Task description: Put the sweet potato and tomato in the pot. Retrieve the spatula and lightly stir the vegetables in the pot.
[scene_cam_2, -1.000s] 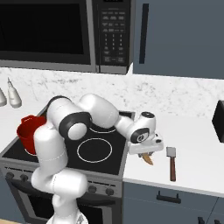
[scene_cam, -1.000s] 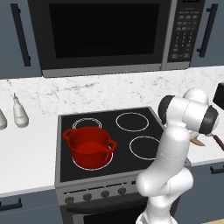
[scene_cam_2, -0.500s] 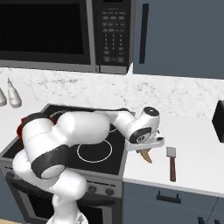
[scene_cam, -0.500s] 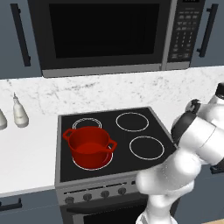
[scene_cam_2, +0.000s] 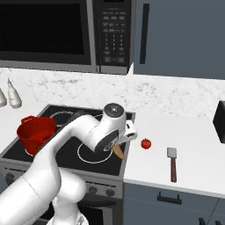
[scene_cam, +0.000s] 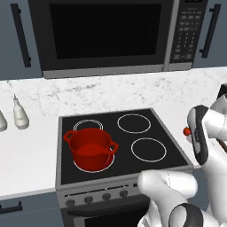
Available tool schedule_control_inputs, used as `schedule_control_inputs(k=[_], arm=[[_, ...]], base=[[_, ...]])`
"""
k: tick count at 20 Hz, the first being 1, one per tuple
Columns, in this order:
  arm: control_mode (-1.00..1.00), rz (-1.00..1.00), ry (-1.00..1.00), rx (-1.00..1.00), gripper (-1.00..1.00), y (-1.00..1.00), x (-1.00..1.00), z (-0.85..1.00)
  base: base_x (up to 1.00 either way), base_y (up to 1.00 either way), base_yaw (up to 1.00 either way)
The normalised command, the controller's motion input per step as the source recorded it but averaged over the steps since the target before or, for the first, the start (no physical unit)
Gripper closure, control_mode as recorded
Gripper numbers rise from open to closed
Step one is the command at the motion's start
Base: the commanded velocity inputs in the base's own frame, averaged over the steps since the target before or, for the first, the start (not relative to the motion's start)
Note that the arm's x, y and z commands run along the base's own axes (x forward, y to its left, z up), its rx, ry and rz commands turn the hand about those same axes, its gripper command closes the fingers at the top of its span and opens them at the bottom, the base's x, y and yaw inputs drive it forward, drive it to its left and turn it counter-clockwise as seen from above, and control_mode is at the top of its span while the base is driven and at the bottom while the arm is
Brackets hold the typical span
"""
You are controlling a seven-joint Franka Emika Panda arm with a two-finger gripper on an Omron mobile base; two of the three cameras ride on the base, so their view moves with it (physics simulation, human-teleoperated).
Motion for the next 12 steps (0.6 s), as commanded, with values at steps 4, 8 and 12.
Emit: schedule_control_inputs(k=[4,8,12], arm=[[-1.0,0.19,-0.01,0.02,1.0,1.0,-0.16,0.98],[-1.0,0.19,-0.02,0.06,1.0,1.0,0.01,0.76],[-1.0,0.16,-0.03,0.03,1.0,1.0,0.03,0.5]], base=[[0.0,0.0,0.0],[0.0,0.0,0.0],[0.0,0.0,0.0]])
